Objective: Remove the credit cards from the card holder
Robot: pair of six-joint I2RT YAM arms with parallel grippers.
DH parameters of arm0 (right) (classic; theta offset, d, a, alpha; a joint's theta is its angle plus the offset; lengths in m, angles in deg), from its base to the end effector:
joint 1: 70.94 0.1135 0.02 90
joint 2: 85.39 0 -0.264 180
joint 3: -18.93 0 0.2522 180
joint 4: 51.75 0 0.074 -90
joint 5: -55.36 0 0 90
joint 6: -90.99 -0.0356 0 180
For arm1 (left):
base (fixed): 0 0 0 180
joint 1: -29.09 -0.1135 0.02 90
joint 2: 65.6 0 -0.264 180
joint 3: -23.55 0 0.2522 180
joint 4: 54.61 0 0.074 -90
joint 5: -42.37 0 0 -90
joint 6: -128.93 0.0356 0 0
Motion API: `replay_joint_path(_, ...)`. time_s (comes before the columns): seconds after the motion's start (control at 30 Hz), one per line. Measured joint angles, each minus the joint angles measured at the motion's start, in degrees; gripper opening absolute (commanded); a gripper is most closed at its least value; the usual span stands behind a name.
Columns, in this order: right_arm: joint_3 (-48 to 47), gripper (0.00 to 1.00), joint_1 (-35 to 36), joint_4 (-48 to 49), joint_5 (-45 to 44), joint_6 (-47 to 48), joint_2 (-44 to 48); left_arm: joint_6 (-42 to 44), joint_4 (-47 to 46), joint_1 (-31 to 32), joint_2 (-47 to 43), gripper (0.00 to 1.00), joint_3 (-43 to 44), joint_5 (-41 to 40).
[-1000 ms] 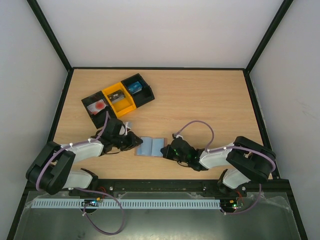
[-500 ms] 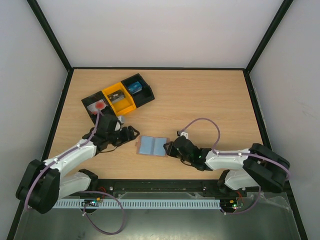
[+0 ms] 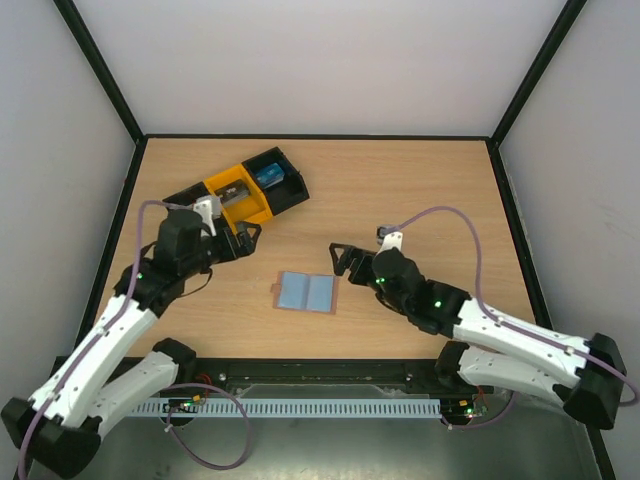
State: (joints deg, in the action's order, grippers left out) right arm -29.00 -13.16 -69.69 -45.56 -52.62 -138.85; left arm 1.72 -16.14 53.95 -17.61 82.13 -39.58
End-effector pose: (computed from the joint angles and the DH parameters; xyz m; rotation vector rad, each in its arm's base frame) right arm 0.1197 0.1773 0.2579 0.0560 2.1355 1.0405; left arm 0.1683 -0.0835 0.3049 -0.1408 2.1491 -0.7979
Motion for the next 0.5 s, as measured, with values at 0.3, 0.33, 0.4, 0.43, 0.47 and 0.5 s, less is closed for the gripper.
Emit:
replay_joint_path(0.3, -9.7, 0.98, 0.0, -10.3, -4.9, 4.5, 10.4, 2.8, 5.1, -0.2, -9.2, 1.0, 7.0, -3.7)
replay_joint_path(0.33, -10.3, 0.98, 0.0, -10.9, -5.0, 4.8, 11.2, 3.2, 5.6, -0.2, -9.8, 1.0, 7.7, -3.8)
replay_joint_path(0.4, -11.8, 0.98, 0.0, -12.2, -5.4, 5.3, 12.7, 3.7, 6.6, -0.2, -10.5, 1.0, 9.3, -4.1)
replay_joint_path(0.43, -12.3, 0.98, 0.0, -12.7, -5.6, 5.5, 13.4, 3.9, 6.8, -0.2, -10.7, 1.0, 9.9, -4.1)
replay_joint_path(0.47, -12.8, 0.98, 0.0, -13.1, -5.8, 5.7, 13.9, 4.0, 6.8, -0.2, -10.9, 1.0, 10.4, -4.1)
replay_joint_path(0.5, -13.1, 0.98, 0.0, -13.5, -5.9, 5.8, 14.3, 4.1, 6.8, -0.2, -11.2, 1.0, 10.7, -4.0)
